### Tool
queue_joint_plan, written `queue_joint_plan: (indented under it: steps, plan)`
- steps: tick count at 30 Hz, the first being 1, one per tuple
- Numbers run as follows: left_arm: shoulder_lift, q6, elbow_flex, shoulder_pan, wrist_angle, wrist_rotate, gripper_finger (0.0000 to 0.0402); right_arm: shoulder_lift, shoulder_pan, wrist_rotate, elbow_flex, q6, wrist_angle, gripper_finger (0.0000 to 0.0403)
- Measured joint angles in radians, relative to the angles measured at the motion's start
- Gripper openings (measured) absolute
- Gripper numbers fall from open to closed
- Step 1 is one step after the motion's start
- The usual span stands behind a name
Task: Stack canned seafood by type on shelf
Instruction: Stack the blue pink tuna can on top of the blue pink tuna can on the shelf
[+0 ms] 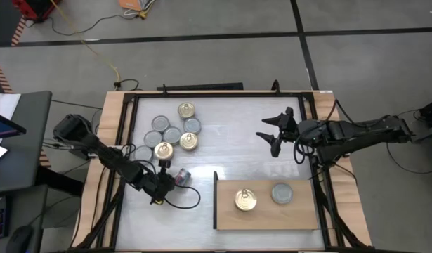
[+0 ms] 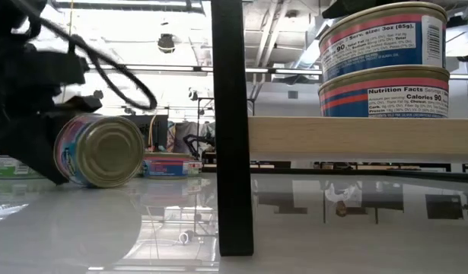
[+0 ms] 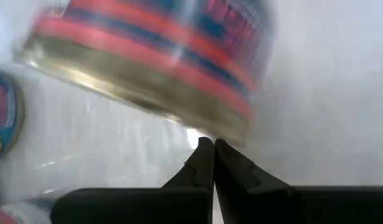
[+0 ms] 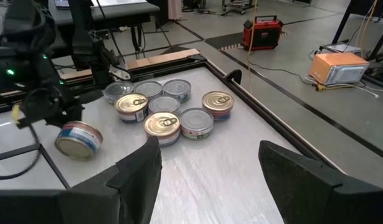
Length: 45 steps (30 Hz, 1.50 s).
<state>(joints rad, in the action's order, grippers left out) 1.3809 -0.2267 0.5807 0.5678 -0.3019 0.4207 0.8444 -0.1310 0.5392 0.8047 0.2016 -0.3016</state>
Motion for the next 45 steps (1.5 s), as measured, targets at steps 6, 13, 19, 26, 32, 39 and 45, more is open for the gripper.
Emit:
queue_joint_plan:
  steps: [6,13,19,26,32,39,45]
  plan:
    - [-0.07,-0.297,0.113,0.0,-0.216,-0.001,0.0001,0.0,0.0,0.0,0.0,0.0,0.0,0.0295]
    - [-0.079,-0.727,0.089,0.034,-0.261,-0.054,0.0078,0.004,0.002,0.005,0.0,-0.026,0.006,0.0295]
    - [-0.077,-0.864,0.082,0.072,-0.203,0.013,0.0202,0.043,0.025,0.011,-0.033,-0.128,0.155,0.0295]
    - [-0.021,-0.914,0.095,0.068,-0.096,0.034,0.0297,0.123,0.077,0.011,-0.046,-0.205,0.291,0.0295]
    - [0.139,-1.002,0.239,0.101,-0.219,0.104,0.0303,0.159,0.108,0.011,-0.047,-0.238,0.276,0.0295]
    - [0.325,-1.217,0.449,0.104,-0.521,0.222,0.0303,0.148,0.101,0.011,-0.047,-0.26,0.279,0.0295]
    - [0.395,-1.253,0.512,0.068,-0.51,0.251,0.0303,0.148,0.084,0.011,-0.047,-0.266,0.284,0.0295]
